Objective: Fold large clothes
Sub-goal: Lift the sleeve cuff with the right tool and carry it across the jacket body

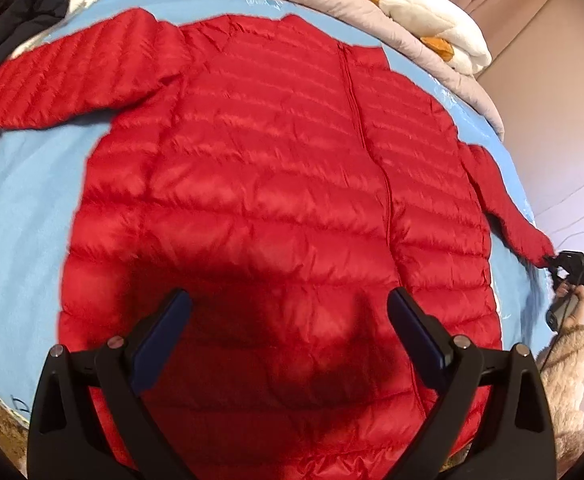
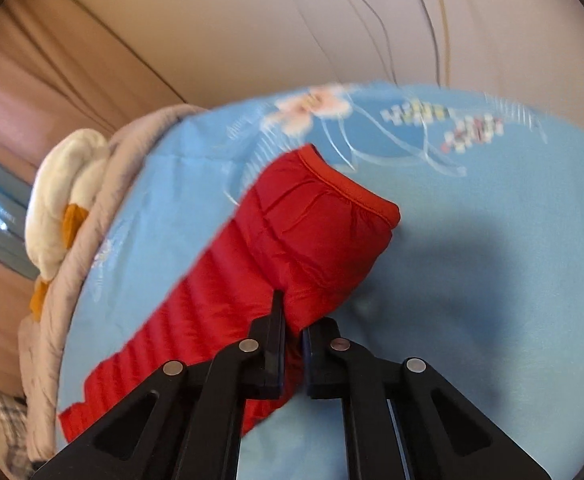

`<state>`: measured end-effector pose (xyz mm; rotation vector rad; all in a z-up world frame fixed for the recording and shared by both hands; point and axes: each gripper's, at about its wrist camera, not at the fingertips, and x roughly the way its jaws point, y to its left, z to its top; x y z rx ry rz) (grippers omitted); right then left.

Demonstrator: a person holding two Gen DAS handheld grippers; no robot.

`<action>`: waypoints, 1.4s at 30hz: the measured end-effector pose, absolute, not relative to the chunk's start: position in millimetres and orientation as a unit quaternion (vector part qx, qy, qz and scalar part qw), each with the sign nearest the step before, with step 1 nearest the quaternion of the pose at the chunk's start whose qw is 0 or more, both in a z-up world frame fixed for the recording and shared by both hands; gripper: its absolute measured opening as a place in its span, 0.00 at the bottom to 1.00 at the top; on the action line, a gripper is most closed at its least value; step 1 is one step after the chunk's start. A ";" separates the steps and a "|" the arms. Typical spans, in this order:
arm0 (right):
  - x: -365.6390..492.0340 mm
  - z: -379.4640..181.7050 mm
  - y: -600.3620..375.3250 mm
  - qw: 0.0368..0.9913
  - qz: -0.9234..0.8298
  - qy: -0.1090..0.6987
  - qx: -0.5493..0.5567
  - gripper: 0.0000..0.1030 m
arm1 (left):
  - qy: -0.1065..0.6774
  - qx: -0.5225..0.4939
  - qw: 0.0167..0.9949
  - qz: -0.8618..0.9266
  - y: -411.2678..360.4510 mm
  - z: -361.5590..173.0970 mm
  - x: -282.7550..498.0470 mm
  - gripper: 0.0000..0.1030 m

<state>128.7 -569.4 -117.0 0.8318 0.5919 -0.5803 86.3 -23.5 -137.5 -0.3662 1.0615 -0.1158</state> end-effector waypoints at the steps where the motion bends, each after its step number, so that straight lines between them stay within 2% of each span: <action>1: 128.5 -109.8 -566.4 0.839 -0.272 0.275 0.383 0.07 | 0.498 -0.172 0.848 -0.053 -21.4 -133.7 86.1 0.95; 12: 112.2 -5.0 -510.4 0.911 -0.208 0.196 0.299 0.07 | 0.424 -0.133 0.896 -0.009 1.1 -71.4 78.6 0.96; 19: 107.2 38.2 -459.6 0.944 -0.164 0.164 0.236 0.06 | 0.387 -0.165 0.907 -0.016 18.7 -34.9 74.0 0.97; 31: 125.2 70.2 -388.8 0.968 -0.089 0.151 0.177 0.06 | 0.345 -0.186 0.920 -0.015 37.0 5.6 60.8 0.97; 42: 132.0 67.1 -338.8 0.975 -0.036 0.167 0.139 0.06 | 0.338 -0.185 0.923 -0.011 42.8 15.6 54.0 0.98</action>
